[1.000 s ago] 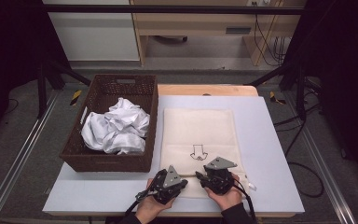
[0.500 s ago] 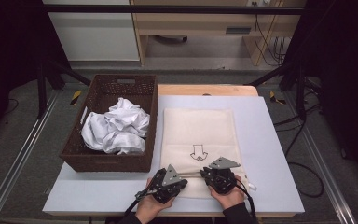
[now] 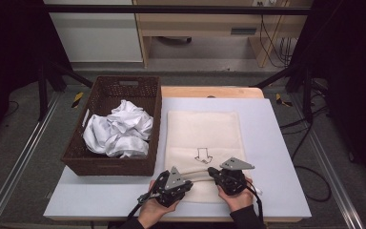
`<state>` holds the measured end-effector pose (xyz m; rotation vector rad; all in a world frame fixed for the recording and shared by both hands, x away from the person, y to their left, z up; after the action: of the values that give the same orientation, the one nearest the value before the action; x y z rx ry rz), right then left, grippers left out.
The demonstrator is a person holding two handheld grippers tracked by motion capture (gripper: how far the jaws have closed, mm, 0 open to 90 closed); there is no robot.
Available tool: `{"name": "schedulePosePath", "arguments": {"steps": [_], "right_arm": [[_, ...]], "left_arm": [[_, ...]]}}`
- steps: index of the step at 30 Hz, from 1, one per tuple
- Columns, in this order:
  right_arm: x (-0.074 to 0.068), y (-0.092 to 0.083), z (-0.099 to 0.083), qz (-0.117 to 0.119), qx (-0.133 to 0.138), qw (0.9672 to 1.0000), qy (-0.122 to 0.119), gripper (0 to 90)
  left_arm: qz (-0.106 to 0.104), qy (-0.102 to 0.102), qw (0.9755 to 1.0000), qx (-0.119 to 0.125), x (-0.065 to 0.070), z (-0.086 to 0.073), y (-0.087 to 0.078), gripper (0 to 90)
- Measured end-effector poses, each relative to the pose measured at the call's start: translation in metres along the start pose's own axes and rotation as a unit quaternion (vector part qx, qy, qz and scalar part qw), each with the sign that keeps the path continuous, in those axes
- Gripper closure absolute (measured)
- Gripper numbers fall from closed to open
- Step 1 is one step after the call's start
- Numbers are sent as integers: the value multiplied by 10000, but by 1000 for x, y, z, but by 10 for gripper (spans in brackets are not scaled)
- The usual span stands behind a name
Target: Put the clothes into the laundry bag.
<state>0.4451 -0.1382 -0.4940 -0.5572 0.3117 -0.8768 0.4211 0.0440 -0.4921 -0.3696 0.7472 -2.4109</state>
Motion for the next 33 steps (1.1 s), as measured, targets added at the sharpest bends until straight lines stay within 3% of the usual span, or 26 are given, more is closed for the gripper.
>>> {"name": "schedulePosePath", "arguments": {"steps": [4, 9, 14, 20, 24, 27, 33], "right_arm": [[0, -2, 2, 20, 23, 10000, 18, 888], [0, -3, 4, 47, 19, 10000, 35, 889], [1, -4, 5, 53, 50, 10000, 15, 890], [1, -5, 7, 58, 89, 9999, 57, 893], [1, -5, 8, 87, 77, 9999, 3, 894], [-1, -4, 8, 77, 40, 10000, 3, 893], [-2, -1, 7, 129, -23, 9999, -11, 860]], "left_arm": [[189, 3, 9996, 222, -7, 14, -8, 755], [415, 230, 9985, 272, -12, 30, -3, 611], [507, 310, 9982, 51, -16, 37, 14, 495], [550, 502, 9968, -287, -14, 31, 32, 464], [651, 500, 9956, -446, -15, 28, 40, 480], [737, 458, 9950, -503, -16, 26, 42, 593], [680, 318, 9958, -520, -18, 26, 39, 816]]}}
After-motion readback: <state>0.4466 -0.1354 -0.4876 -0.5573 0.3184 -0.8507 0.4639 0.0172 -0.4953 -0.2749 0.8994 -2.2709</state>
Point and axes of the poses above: each handheld gripper's, and its own axes: y roughly forward along the jaws, z roughly out of its top, x roughly to its right, the point moved 4 cm from there along y, roughly forward along the jaws, and after that the axes turned 6 degrees about -y, right-handed, at the moved point
